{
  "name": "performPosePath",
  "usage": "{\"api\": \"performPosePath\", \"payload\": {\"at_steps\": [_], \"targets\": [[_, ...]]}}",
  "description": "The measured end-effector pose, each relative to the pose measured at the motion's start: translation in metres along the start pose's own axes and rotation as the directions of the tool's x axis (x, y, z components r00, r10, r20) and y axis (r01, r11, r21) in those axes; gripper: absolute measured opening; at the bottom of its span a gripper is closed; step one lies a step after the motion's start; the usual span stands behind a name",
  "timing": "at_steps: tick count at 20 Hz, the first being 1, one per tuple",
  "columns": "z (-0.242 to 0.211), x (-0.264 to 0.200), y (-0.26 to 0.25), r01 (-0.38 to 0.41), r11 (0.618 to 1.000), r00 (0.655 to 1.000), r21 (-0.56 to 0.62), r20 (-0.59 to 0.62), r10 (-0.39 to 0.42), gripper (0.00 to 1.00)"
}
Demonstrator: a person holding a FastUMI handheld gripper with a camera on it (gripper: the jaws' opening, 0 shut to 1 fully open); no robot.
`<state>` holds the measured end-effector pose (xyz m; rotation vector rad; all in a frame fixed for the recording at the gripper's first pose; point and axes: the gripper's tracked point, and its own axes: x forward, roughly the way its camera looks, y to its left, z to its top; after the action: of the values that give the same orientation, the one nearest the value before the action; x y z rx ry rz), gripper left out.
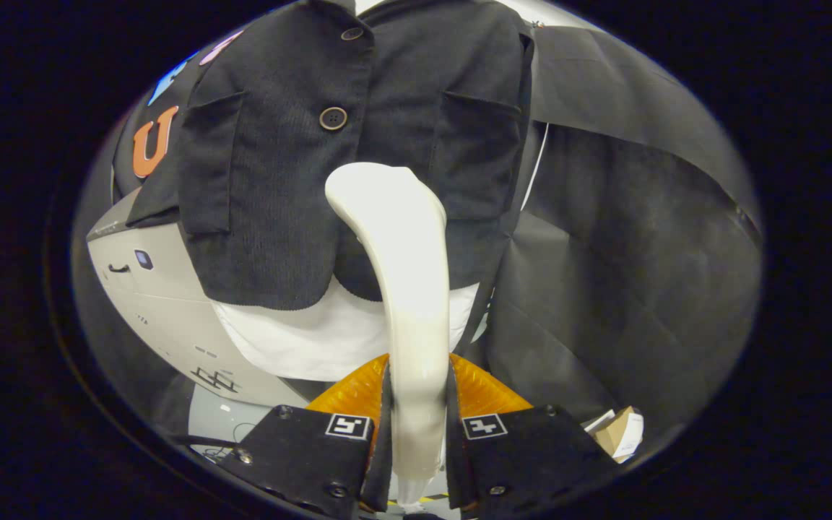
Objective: Iron the clothes twice with a garment steamer, once on the left side and once on the right side.
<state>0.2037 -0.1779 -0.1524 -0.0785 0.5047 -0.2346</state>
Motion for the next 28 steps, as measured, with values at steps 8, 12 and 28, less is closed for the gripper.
{"api": "performPosePath", "payload": {"at_steps": [8,12,28], "targets": [[-0.003,-0.001,0.005,-0.095,0.993,0.995,0.063,-0.028,0.097,0.33],[-0.003,-0.003,0.003,-0.108,0.992,0.994,0.070,-0.021,0.109,0.33],[-0.032,-0.215,0.047,-0.114,0.986,0.982,0.119,0.161,0.094,0.33]]}}
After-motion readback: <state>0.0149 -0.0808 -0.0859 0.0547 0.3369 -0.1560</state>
